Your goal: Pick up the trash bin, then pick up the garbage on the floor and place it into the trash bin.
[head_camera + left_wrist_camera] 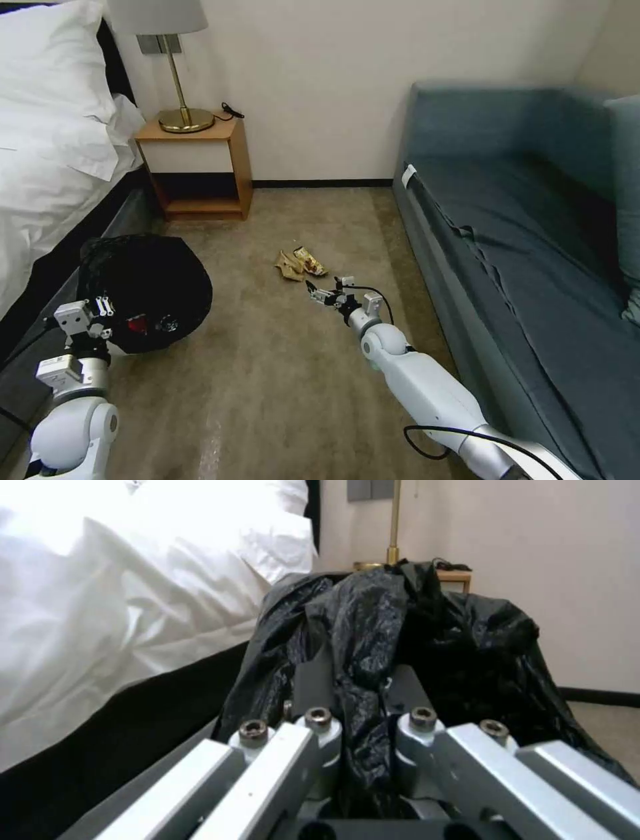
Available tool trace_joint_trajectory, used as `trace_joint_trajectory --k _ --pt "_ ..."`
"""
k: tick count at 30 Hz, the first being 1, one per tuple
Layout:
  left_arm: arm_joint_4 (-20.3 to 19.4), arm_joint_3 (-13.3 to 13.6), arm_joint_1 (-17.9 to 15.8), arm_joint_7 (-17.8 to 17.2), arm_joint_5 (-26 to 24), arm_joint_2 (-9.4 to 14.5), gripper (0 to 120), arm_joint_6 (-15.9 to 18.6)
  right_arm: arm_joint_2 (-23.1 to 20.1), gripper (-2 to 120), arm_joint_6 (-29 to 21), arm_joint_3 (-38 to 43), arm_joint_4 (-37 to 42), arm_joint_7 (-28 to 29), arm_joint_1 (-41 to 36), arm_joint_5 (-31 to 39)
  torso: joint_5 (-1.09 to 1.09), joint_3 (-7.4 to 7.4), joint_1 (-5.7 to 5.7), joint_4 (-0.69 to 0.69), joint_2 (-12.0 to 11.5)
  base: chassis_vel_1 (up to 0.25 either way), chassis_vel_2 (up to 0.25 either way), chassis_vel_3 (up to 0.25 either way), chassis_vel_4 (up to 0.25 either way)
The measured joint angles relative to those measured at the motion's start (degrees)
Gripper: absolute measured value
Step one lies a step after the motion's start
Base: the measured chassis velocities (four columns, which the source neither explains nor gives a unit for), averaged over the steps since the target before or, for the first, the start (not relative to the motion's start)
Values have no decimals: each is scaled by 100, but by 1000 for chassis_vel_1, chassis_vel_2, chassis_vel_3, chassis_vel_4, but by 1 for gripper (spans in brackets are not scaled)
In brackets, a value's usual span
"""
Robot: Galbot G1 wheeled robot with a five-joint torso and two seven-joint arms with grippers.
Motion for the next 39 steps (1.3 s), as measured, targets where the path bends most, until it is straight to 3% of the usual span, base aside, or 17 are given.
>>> trace_joint_trajectory --k 27,39 --pt "-57 8 73 17 -25 -4 5 0 46 100 31 -1 -92 -37 -25 -80 0 0 0 0 0 -118 121 118 -125" --pt "-112 -167 293 69 -36 -41 5 -111 77 100 42 10 -61 -63 -129 -202 0 0 0 0 0 -116 130 132 -123"
